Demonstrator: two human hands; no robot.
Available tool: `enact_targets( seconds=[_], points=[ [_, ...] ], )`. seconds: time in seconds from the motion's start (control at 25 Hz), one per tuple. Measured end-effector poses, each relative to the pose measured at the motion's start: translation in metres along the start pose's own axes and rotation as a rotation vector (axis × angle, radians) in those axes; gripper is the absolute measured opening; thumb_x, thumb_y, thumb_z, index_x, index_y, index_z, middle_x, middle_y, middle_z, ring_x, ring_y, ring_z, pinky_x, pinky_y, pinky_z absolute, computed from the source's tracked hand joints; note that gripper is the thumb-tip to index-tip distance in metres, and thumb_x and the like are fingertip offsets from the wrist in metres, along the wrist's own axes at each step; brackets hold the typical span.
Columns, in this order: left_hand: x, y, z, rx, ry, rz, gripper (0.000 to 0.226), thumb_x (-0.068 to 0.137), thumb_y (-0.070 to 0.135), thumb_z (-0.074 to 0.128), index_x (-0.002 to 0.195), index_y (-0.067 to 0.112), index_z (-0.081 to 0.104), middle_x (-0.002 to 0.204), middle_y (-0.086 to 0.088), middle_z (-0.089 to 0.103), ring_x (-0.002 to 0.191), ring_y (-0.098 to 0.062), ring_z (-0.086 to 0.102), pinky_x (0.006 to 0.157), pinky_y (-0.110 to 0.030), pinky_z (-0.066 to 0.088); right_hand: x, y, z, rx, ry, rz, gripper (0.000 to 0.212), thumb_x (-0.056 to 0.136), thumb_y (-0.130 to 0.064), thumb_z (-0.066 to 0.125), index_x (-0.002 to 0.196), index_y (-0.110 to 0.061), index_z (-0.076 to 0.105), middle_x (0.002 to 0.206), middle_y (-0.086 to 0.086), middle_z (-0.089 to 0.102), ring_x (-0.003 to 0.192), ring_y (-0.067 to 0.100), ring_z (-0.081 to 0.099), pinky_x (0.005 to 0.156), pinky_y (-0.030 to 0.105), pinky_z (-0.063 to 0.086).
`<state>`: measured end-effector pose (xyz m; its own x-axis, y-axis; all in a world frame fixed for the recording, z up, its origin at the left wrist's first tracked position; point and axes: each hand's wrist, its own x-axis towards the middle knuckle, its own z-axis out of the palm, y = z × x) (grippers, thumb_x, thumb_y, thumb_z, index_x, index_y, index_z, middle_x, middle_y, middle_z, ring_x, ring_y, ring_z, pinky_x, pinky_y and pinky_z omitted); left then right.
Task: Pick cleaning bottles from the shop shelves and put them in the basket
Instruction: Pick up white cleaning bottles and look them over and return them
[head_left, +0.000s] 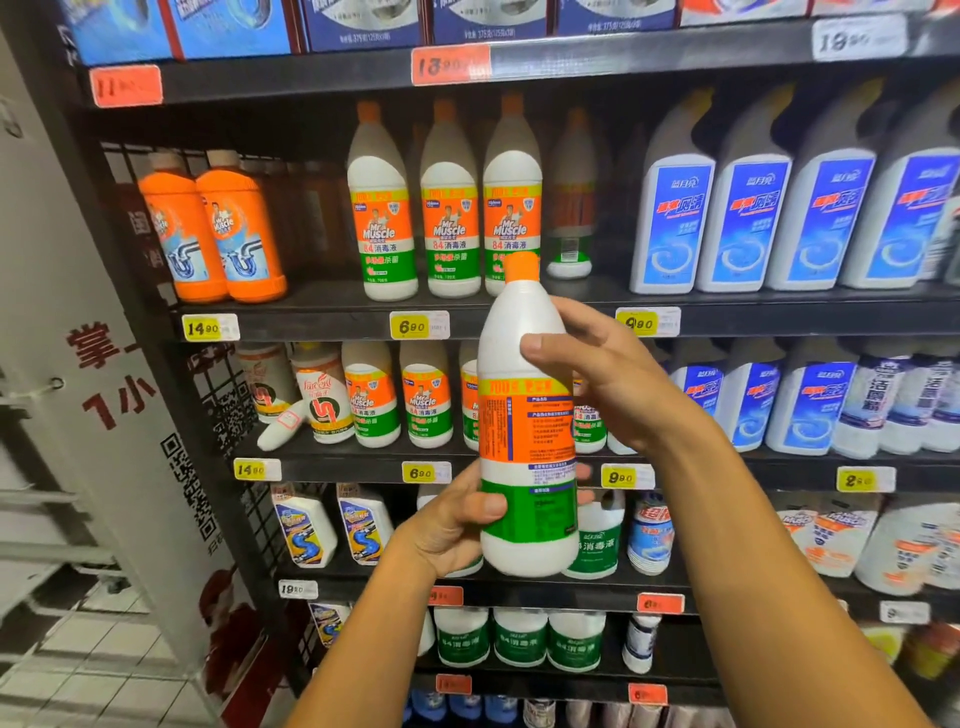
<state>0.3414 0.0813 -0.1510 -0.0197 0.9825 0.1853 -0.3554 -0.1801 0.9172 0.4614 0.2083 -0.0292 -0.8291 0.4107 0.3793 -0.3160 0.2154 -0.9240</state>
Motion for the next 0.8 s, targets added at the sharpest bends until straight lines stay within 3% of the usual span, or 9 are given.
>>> enact_targets(
  seconds=[0.08, 0.2, 0.32, 0.44, 0.56, 0.68, 0.76, 0.8],
  points=[
    [-0.001, 0.004, 0.0, 0.043, 0.093, 0.057, 0.103, 0.058, 0.035, 0.092, 0.142, 0.006, 0.039, 0.134, -0.018, 0.06, 0.127, -0.036, 0.054, 0.106, -0.05, 0.044, -0.002, -0.01, 0.003, -0.065, 0.101, -0.082, 0.054, 0.073, -0.03, 0.08, 0.124, -0.027, 0.066, 0.106, -0.008, 0.075, 0.093, 0.009, 0.072, 0.064, 0.022, 0.056],
    [0.004, 0.014, 0.01, 0.21, 0.21, 0.106, 0.095, 0.057, 0.042, 0.092, 0.135, 0.017, 0.046, 0.126, -0.001, 0.068, 0.119, -0.02, 0.062, 0.095, -0.03, 0.051, -0.002, -0.021, 0.01, -0.181, 0.229, -0.188, 0.046, 0.072, -0.025, 0.087, 0.114, -0.029, 0.069, 0.105, -0.007, 0.073, 0.095, 0.01, 0.07, 0.075, 0.03, 0.061],
    [0.009, 0.018, 0.015, 0.283, 0.28, 0.151, 0.089, 0.055, 0.045, 0.093, 0.13, 0.018, 0.053, 0.123, -0.001, 0.07, 0.118, -0.02, 0.063, 0.094, -0.029, 0.051, -0.003, -0.025, 0.012, -0.218, 0.264, -0.224, 0.035, 0.074, -0.025, 0.085, 0.101, -0.039, 0.066, 0.101, -0.013, 0.072, 0.091, 0.004, 0.068, 0.072, 0.025, 0.06],
    [0.01, 0.017, 0.012, 0.286, 0.284, 0.161, 0.086, 0.057, 0.043, 0.092, 0.13, 0.019, 0.054, 0.125, -0.002, 0.069, 0.119, -0.021, 0.063, 0.094, -0.029, 0.051, -0.002, -0.025, 0.008, -0.213, 0.252, -0.223, 0.035, 0.075, -0.027, 0.085, 0.102, -0.04, 0.067, 0.099, -0.014, 0.073, 0.091, 0.003, 0.069, 0.069, 0.023, 0.06],
    [0.009, 0.021, 0.003, 0.142, 0.22, 0.148, 0.1, 0.06, 0.04, 0.092, 0.143, 0.014, 0.043, 0.133, -0.009, 0.063, 0.124, -0.026, 0.059, 0.097, -0.034, 0.051, 0.002, -0.023, -0.005, -0.086, 0.14, -0.211, 0.046, 0.077, -0.022, 0.083, 0.119, -0.032, 0.068, 0.108, -0.011, 0.074, 0.099, 0.008, 0.071, 0.068, 0.022, 0.057],
    [0.009, 0.023, 0.002, -0.054, 0.03, 0.078, 0.117, 0.058, 0.04, 0.093, 0.149, 0.001, 0.03, 0.143, -0.029, 0.047, 0.132, -0.046, 0.046, 0.11, -0.059, 0.036, 0.01, -0.018, -0.015, 0.18, -0.029, -0.183, 0.062, 0.073, -0.017, 0.074, 0.133, -0.017, 0.059, 0.118, 0.003, 0.072, 0.107, 0.02, 0.069, 0.081, 0.033, 0.058],
    [0.01, 0.021, 0.009, -0.127, -0.112, 0.048, 0.118, 0.057, 0.041, 0.093, 0.146, -0.005, 0.031, 0.136, -0.035, 0.049, 0.123, -0.05, 0.052, 0.107, -0.064, 0.038, 0.016, -0.014, -0.016, 0.315, -0.136, -0.171, 0.071, 0.066, -0.02, 0.08, 0.132, -0.012, 0.057, 0.117, 0.008, 0.071, 0.106, 0.024, 0.068, 0.089, 0.035, 0.056],
    [0.011, 0.02, 0.012, -0.104, -0.094, 0.059, 0.116, 0.054, 0.042, 0.094, 0.143, -0.005, 0.035, 0.128, -0.035, 0.054, 0.114, -0.047, 0.058, 0.103, -0.061, 0.043, 0.018, -0.012, -0.016, 0.345, -0.174, -0.153, 0.076, 0.064, -0.024, 0.085, 0.133, -0.012, 0.056, 0.118, 0.009, 0.07, 0.107, 0.024, 0.067, 0.091, 0.036, 0.054]
  ],
)
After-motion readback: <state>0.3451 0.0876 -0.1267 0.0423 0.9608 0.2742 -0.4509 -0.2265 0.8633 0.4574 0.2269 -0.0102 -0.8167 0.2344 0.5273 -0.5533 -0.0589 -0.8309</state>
